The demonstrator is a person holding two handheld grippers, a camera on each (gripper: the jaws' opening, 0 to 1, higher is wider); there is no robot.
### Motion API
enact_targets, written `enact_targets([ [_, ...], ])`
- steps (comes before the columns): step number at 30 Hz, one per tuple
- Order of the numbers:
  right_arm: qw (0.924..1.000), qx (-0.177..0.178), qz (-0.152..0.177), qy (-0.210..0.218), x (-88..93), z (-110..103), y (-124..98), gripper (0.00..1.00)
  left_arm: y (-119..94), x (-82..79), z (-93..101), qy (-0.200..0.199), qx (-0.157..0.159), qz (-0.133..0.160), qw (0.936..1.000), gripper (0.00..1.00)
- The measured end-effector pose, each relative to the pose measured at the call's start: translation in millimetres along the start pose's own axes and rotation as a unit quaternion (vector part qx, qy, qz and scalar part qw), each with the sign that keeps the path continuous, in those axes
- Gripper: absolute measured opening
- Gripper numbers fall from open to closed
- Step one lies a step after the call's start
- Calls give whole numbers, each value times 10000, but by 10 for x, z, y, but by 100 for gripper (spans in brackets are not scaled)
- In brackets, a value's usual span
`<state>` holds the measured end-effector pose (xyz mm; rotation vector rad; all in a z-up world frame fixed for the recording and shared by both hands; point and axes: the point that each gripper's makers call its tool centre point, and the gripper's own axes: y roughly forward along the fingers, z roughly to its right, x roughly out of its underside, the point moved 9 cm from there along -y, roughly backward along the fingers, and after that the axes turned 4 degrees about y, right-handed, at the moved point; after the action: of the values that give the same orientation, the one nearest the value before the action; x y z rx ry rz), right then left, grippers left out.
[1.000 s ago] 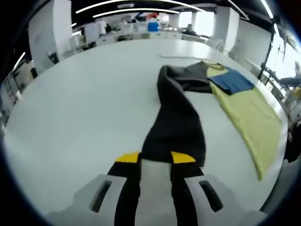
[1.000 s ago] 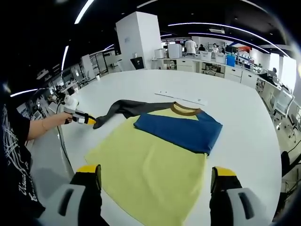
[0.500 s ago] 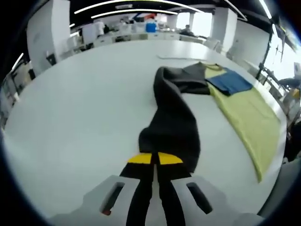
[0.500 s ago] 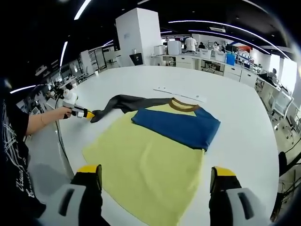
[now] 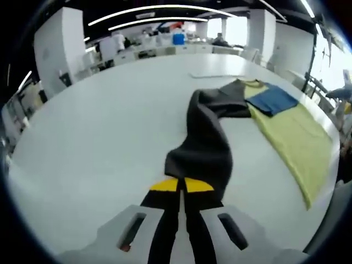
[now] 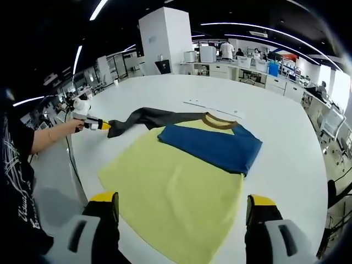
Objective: Fold the garment on the visible template until the final outline fits inside the template.
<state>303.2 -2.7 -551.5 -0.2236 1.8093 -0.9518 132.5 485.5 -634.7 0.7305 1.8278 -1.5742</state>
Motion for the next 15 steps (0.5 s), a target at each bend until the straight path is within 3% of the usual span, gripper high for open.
enact_targets([
  [7, 10000, 20, 4, -63, 27, -9, -26, 98, -44, -73, -140, 255, -218, -50, 9994, 0],
  [15, 10000, 23, 11, -25, 25, -6, -43, 99, -86, -139, -330, 248, -531, -48, 9983, 0],
])
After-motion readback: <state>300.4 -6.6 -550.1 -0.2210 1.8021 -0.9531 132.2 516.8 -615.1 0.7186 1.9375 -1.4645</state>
